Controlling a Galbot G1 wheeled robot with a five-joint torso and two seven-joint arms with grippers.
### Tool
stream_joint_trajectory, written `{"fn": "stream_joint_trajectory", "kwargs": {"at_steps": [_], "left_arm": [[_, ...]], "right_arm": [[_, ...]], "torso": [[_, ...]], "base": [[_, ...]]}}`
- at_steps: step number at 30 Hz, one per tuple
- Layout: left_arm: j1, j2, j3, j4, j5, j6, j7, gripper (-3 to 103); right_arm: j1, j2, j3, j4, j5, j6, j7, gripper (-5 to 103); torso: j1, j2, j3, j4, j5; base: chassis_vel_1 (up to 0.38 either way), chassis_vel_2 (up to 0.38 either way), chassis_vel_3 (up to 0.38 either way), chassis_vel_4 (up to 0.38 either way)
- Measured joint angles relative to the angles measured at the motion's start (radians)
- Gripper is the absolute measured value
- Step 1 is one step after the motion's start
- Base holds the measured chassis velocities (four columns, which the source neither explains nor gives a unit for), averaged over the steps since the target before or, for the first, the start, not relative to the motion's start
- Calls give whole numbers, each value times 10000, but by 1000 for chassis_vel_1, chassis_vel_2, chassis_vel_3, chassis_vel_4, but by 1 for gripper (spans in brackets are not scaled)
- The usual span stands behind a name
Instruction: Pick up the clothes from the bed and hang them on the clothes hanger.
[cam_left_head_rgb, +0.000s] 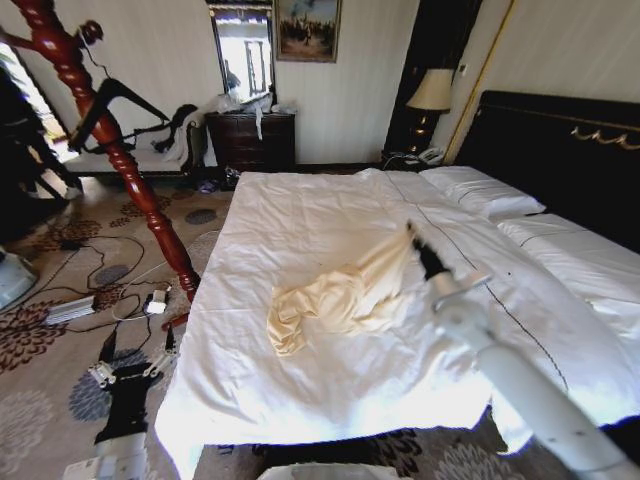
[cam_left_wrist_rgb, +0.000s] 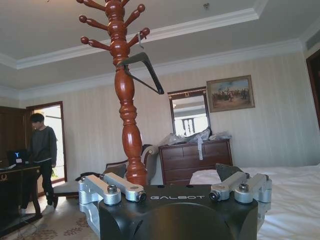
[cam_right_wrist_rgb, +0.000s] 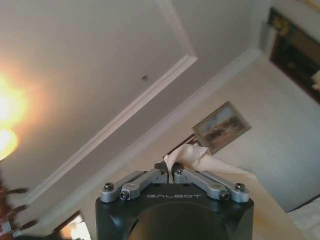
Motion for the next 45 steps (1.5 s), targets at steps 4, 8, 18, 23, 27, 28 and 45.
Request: {"fn": "stream_joint_trajectory", "kwargs": {"at_steps": [4, 8, 18, 23, 27, 28, 45], "left_arm": [[-93, 18, 63, 100, -21, -14, -17, 100], [-107, 100, 74, 145, -52, -14, -21, 100], [43, 224, -43, 105, -153, -103, -36, 100], [71, 230, -51, 115, -194, -187, -44, 100], [83, 213, -30, 177, -159, -225, -43, 100], [85, 210, -30, 207, -150, -232, -43, 100], [20, 140, 265, 704, 65, -165, 29, 100]], "right_arm": [[-1887, 80, 151, 854, -1409, 4, 23, 1], [-3722, 842, 151, 497, -3028, 85, 4, 1], [-2870, 1295, 1060, -302, -3068, 369, 1013, 1], [-1132, 799, 1214, -2058, -3705, 738, 1596, 1], [-617, 966, 1074, -3553, -4640, 137, 3098, 1], [-599, 1071, 1057, -3894, -4832, -127, 3442, 7], [-1800, 2083, 1585, -2575, -5239, -3578, 9179, 66]], "torso": [[-1, 0, -1, -2, 5], [-2, 0, -1, -11, 11], [-1, 0, 0, 0, 5], [0, 0, 1, 1, 4], [1, -1, 2, -2, 8], [1, -1, 1, -3, 10], [1, -1, 1, 3, 5]], "base": [[0, 0, 0, 0], [0, 0, 0, 0], [0, 0, 0, 0], [0, 0, 0, 0], [0, 0, 0, 0], [0, 0, 0, 0], [0, 0, 0, 0]]}}
